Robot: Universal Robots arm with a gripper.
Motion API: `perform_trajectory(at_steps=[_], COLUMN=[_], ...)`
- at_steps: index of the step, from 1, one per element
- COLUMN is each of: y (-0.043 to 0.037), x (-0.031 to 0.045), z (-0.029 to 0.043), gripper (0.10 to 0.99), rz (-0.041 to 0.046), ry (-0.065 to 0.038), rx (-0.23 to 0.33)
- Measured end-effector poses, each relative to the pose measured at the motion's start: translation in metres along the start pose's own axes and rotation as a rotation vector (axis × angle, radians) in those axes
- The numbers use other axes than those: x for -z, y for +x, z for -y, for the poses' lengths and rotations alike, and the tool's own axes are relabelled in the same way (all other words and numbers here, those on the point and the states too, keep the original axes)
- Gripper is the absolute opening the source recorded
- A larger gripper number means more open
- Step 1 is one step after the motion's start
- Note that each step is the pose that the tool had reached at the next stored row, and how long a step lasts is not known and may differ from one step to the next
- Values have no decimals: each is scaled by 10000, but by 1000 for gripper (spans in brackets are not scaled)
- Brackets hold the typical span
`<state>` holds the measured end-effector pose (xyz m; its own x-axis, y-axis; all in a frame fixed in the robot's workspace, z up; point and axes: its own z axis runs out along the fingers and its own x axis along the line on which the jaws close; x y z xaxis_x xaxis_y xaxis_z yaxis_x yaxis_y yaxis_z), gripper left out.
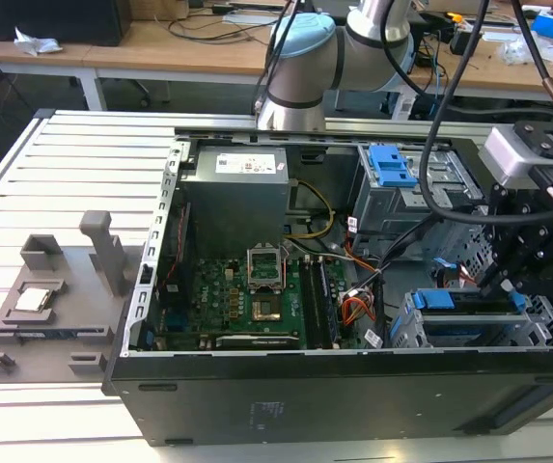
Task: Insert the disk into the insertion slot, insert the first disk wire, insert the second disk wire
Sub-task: 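Insert the first disk wire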
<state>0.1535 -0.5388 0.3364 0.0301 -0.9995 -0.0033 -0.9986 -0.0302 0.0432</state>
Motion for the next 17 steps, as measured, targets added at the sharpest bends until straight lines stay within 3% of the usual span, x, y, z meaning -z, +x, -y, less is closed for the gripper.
perform_trajectory(at_steps=[7, 8, 9, 10, 11, 12, 15, 17], y=[0, 0, 0, 0, 0, 0, -4, -9], x=[-22, -19, -18, 4, 121, 192, 317, 361], z=[1, 1, 1, 0, -5, -8, -14, -16], gripper=[184, 247, 247, 247, 247, 247, 247, 247], rz=[11, 4, 3, 2, 4, 1, 3, 3], ry=[0, 1, 0, 1, 1, 1, 0, 1], rx=[1, 1, 0, 1, 0, 0, 0, 0])
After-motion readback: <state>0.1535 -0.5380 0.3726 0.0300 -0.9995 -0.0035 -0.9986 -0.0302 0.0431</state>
